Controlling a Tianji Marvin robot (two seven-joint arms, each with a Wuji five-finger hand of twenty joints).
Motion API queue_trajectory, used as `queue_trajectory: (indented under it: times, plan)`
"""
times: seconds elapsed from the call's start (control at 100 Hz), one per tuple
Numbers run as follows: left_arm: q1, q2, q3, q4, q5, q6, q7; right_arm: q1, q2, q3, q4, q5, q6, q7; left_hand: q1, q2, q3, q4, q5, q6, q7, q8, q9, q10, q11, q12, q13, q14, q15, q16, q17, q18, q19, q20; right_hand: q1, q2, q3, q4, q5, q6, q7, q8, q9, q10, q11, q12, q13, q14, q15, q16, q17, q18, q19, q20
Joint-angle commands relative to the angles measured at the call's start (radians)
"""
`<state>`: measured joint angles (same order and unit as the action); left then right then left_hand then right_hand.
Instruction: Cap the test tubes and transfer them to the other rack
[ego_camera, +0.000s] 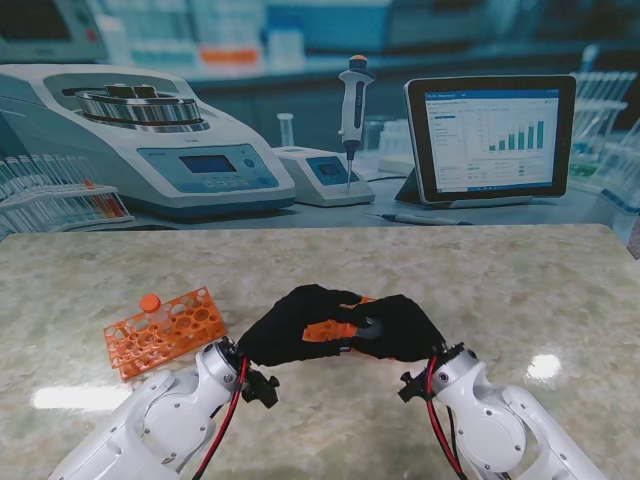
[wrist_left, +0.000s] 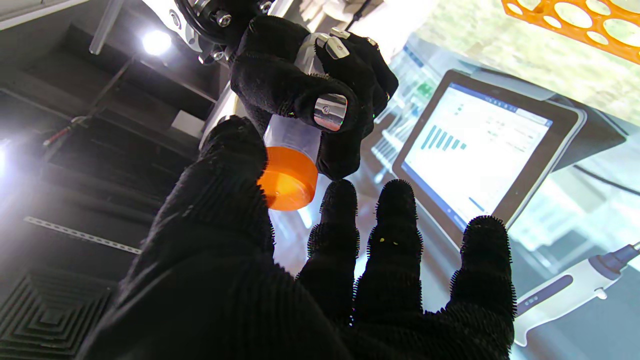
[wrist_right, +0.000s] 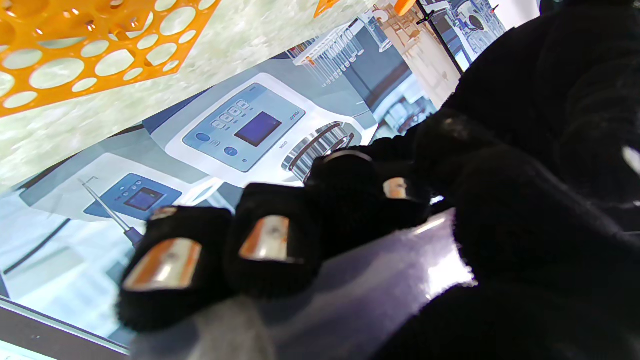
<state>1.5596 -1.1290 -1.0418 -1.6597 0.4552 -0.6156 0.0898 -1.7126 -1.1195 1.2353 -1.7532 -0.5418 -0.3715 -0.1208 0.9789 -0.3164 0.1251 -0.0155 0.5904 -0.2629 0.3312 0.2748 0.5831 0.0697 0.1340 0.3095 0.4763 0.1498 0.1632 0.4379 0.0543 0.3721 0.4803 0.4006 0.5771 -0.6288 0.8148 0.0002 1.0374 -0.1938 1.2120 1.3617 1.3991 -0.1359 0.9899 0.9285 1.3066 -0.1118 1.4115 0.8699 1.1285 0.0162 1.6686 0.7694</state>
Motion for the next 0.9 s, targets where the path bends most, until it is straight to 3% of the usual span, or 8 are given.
queue_trajectory:
  times: [0.0,0.16,0.39,0.68,0.89]
  plan:
    - [0.005,0.005,0.004,0.005,-0.006,0.004,-0.009,0.001,-0.005,0.004,-0.015,0.007,0.003,-0.003,-0.030,0.049,-0.023,-0.008,0.063,0.072,0.052,-0.019,-0.035,-0.027,-0.021,-0.030,-0.042,0.004,-0.019,-0.012,-0.019,-0.005,-0.043,0.001,0.015,0.017,0.006,-0.017,0.044,-0.006,0.070,0.029,0.041,-0.021,0.016,0.015,0.018,-0.130,0.187,0.075,0.059,-0.061,0.257,0.054]
    - [-0.007,0.002,0.020,0.002,-0.034,0.011,-0.013,0.000,-0.005,0.005,-0.016,0.007,0.003,-0.002,-0.042,0.114,-0.054,-0.009,0.036,0.086,0.023,-0.031,-0.048,-0.029,-0.024,-0.031,-0.052,0.000,-0.021,-0.013,-0.024,-0.015,-0.057,0.006,0.014,0.018,0.006,-0.017,0.044,-0.006,0.070,0.029,0.041,-0.020,0.016,0.015,0.018,-0.130,0.187,0.075,0.059,-0.061,0.257,0.054]
    - [-0.015,0.000,0.034,-0.016,-0.049,0.016,-0.016,-0.001,-0.005,0.008,-0.016,0.007,0.000,-0.003,-0.048,0.195,-0.108,0.006,0.026,0.194,-0.015,-0.032,-0.062,-0.022,-0.021,-0.023,-0.060,-0.008,-0.019,-0.008,-0.024,-0.023,-0.081,0.023,0.013,0.018,0.006,-0.017,0.044,-0.006,0.071,0.029,0.041,-0.021,0.016,0.015,0.018,-0.130,0.187,0.075,0.059,-0.061,0.257,0.054]
    - [-0.008,-0.003,0.020,-0.040,-0.030,0.019,0.004,-0.004,-0.005,0.011,-0.018,0.004,-0.005,-0.004,-0.056,0.200,-0.122,0.014,-0.018,0.313,-0.056,-0.020,-0.084,-0.015,-0.017,-0.008,-0.064,-0.017,-0.013,0.001,-0.021,-0.026,-0.085,0.032,0.014,0.018,0.006,-0.017,0.044,-0.006,0.071,0.029,0.041,-0.020,0.016,0.015,0.018,-0.130,0.187,0.075,0.059,-0.061,0.257,0.054]
    - [-0.006,-0.006,0.012,-0.046,-0.033,0.028,0.013,-0.007,-0.004,0.013,-0.019,0.001,-0.010,-0.006,-0.064,0.194,-0.124,0.018,-0.058,0.350,-0.085,-0.002,-0.115,-0.011,-0.019,0.003,-0.074,-0.021,-0.010,0.010,-0.024,-0.028,-0.086,0.037,0.015,0.017,0.006,-0.017,0.044,-0.006,0.071,0.029,0.041,-0.019,0.016,0.015,0.018,-0.130,0.187,0.075,0.059,-0.061,0.257,0.054]
